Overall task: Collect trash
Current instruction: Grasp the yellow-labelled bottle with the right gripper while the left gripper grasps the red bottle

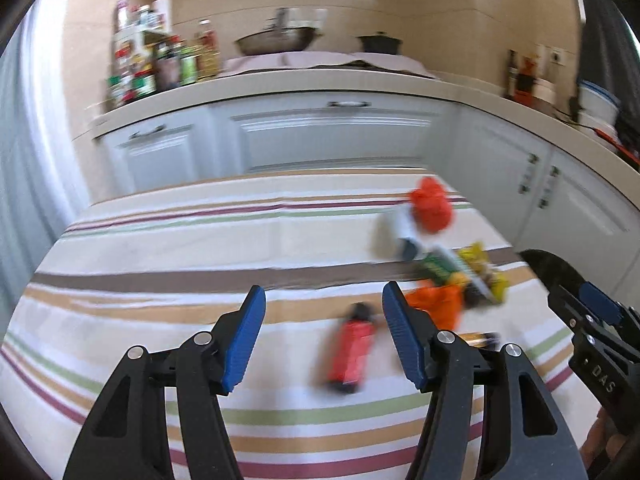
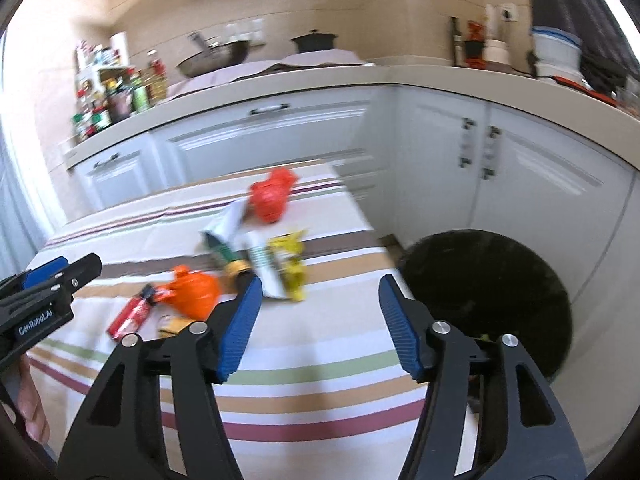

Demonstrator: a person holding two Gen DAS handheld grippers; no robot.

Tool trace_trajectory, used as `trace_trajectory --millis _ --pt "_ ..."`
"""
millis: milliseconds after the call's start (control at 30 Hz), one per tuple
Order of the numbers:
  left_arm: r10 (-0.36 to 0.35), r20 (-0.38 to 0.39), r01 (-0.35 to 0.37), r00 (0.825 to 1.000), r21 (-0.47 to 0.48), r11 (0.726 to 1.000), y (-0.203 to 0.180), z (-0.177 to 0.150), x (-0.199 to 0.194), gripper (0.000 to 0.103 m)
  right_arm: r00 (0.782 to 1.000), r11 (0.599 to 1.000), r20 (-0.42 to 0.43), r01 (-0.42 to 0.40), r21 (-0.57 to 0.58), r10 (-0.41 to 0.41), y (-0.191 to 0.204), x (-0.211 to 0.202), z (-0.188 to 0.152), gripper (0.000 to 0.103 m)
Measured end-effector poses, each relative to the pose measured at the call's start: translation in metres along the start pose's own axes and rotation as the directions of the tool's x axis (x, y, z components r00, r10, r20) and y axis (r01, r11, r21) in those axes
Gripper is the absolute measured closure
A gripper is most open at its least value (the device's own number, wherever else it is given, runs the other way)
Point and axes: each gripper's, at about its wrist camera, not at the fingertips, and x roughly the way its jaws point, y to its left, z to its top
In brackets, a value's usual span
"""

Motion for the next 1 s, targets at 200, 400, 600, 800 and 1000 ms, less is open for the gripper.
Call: trace_trajectory --millis 200,400,600,800,1000 --pt "0.052 -0.01 -0.053 0.999 -0.05 0.997 0.042 -0.009 0.0 0.042 0.998 0.999 -0.037 -0.048 -0.022 0.047 0.039 0.007 -0.008 0.029" --pt "0.073 -0.012 -0.073 0.997 -0.076 0.994 0.07 -0.015 0.004 0.041 0.997 0.998 -0.07 -0.046 -0.034 0.044 0.066 0.016 -0.014 0.018" --pt "0.069 -0.03 -0.072 0.997 -0.095 0.993 0.088 -0.017 0.013 0.04 0.991 0.998 -0.132 -0.014 -0.058 0.007 0.08 0.03 -0.015 0.018" --pt "0.048 -0.045 -0.052 0.998 -0.106 0.993 0.094 -0.019 0.018 0.038 0.982 0.998 -0.188 0.024 -0.062 -0.035 0.083 0.041 -0.017 0.018" --pt "0.021 -0.04 -0.024 0.999 -0.101 0.995 0.09 -0.019 0.017 0.037 0.973 0.997 -0.225 0.029 -0.07 -0.044 0.083 0.048 -0.019 0.03"
